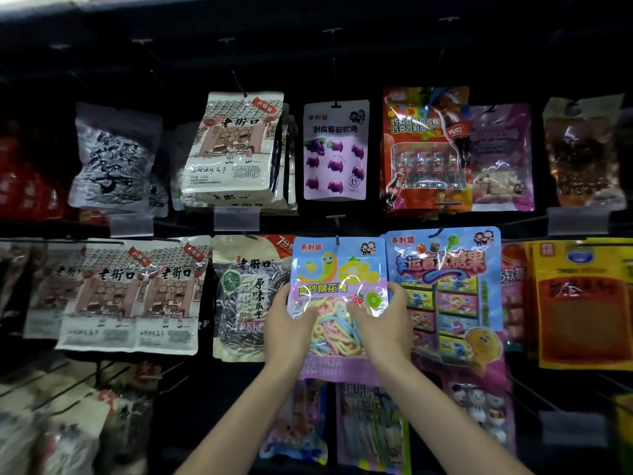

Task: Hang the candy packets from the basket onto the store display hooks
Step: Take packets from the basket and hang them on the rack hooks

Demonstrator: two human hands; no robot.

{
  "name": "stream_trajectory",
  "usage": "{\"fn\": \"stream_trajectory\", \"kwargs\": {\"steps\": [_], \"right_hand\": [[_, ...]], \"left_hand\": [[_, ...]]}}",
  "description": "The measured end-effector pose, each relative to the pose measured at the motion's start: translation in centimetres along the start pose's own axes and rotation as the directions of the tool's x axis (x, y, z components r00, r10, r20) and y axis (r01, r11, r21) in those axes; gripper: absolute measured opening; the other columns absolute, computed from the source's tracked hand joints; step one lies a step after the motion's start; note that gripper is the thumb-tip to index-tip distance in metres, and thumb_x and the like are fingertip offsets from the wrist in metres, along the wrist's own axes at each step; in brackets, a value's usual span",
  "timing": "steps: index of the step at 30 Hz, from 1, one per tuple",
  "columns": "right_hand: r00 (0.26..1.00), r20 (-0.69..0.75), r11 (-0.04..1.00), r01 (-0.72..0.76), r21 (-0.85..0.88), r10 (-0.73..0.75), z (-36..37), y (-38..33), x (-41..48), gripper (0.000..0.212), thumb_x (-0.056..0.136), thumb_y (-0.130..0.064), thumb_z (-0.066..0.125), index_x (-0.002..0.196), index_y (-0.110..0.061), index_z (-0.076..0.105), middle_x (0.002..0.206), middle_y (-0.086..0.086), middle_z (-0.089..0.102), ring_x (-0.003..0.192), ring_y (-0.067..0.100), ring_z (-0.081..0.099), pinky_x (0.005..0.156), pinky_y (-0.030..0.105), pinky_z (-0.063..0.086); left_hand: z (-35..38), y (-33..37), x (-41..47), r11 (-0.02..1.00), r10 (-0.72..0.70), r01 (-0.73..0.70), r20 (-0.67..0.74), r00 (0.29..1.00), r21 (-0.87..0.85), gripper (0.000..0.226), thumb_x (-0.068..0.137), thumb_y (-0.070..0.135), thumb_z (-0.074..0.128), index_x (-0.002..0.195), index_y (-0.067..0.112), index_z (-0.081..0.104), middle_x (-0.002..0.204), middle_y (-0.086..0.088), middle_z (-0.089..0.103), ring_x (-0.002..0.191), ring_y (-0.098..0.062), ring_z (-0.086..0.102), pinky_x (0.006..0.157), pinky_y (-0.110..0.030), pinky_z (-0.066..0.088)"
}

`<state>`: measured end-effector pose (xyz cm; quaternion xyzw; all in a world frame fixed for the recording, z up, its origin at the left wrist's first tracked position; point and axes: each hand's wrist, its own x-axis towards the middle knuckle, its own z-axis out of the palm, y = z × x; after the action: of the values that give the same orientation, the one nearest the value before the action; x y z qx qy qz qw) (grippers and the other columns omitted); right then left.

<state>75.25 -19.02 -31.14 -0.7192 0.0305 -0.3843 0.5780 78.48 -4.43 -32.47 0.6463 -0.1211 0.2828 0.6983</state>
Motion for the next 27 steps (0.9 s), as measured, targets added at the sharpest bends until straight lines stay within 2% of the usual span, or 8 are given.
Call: {"fn": "stream_trajectory", "kwargs": {"steps": [5,10,13,16,20,24,26,27], "right_hand": [[0.999,-0.039,0.993,-0.032,-0.11,0.027,1.6,0.5,2.1,0.078,0.089,-0.038,0.08,0.154,-0.027,0.037,0.139,0.003,0.062,0.119,0.031,0.065,0.091,0.048,0.058],[0.999,-0.003,0.968,-0.047,-0.246,0.048,2.6,1.6,5.1,0.075,0.097,-0.033,0.072,0.16,-0.025,0.033,0.145,0.008,0.055,0.122,0.033,0.062,0.08,0.035,0.048],[0.998,0.027,0.949,-0.051,-0.312,0.063,3.5,2.3,6.9,0.064,0.098,-0.03,0.064,0.157,-0.026,0.039,0.141,0.01,0.055,0.117,0.035,0.062,0.077,0.034,0.049],[0.993,0.05,0.941,-0.083,-0.328,0.105,4.5,3.2,8.8,0.053,0.095,-0.025,0.059,0.148,-0.028,0.049,0.133,0.012,0.058,0.109,0.037,0.064,0.081,0.039,0.056],[0.989,0.082,0.936,-0.088,-0.341,0.123,5.4,4.2,10.7,0.057,0.096,-0.019,0.051,0.153,-0.028,0.046,0.13,0.01,0.064,0.109,0.037,0.065,0.078,0.033,0.05],[0.986,0.12,0.947,-0.076,-0.311,0.118,5.9,4.7,11.9,0.049,0.1,-0.023,0.053,0.149,-0.024,0.048,0.118,0.007,0.068,0.094,0.03,0.062,0.071,0.028,0.043],[0.983,0.139,0.957,-0.075,-0.279,0.117,6.1,4.7,12.2,0.045,0.099,-0.019,0.052,0.144,-0.024,0.052,0.118,0.006,0.071,0.088,0.026,0.064,0.068,0.031,0.053],[0.982,0.143,0.962,-0.083,-0.26,0.123,6.3,5.1,12.6,0.047,0.097,-0.018,0.052,0.144,-0.025,0.051,0.123,0.007,0.072,0.093,0.028,0.069,0.074,0.036,0.059]], "left_hand": [[2.2,-0.4,1.9,0.982,-0.016,0.024,-0.044,0.999,0.187,0.064,0.091,0.026,0.076,0.148,0.031,0.046,0.127,0.007,0.064,0.1,-0.023,0.073,0.086,-0.048,0.062],[3.7,-1.6,4.1,0.956,-0.083,0.096,-0.061,0.995,0.276,0.041,0.095,0.021,0.071,0.132,0.03,0.056,0.12,0.006,0.072,0.074,-0.007,0.066,0.062,-0.028,0.053],[4.3,-2.4,5.6,0.958,-0.121,0.136,-0.074,0.99,0.251,0.027,0.093,0.019,0.068,0.113,0.034,0.059,0.103,0.009,0.072,0.072,-0.008,0.064,0.064,-0.028,0.05],[4.9,-3.0,6.9,0.961,-0.141,0.158,-0.088,0.986,0.225,0.028,0.094,0.017,0.065,0.107,0.038,0.051,0.084,0.014,0.062,0.07,-0.007,0.058,0.067,-0.029,0.047],[5.9,-4.3,8.5,0.975,-0.163,0.172,-0.078,0.984,0.141,0.026,0.095,0.012,0.063,0.111,0.032,0.06,0.091,0.007,0.07,0.074,-0.01,0.064,0.059,-0.024,0.045],[6.5,-5.4,10.2,0.98,-0.172,0.175,-0.044,0.984,0.09,0.026,0.094,0.013,0.062,0.116,0.026,0.068,0.1,-0.001,0.077,0.085,-0.022,0.074,0.072,-0.031,0.059],[6.8,-5.7,10.9,0.982,-0.182,0.183,-0.028,0.983,0.046,0.026,0.099,0.008,0.058,0.12,0.02,0.066,0.098,-0.003,0.076,0.078,-0.02,0.074,0.058,-0.026,0.056],[6.9,-5.8,11.2,0.982,-0.188,0.188,-0.017,0.982,0.034,0.028,0.1,0.006,0.056,0.124,0.02,0.063,0.1,-0.004,0.075,0.072,-0.017,0.073,0.051,-0.024,0.054]]}}
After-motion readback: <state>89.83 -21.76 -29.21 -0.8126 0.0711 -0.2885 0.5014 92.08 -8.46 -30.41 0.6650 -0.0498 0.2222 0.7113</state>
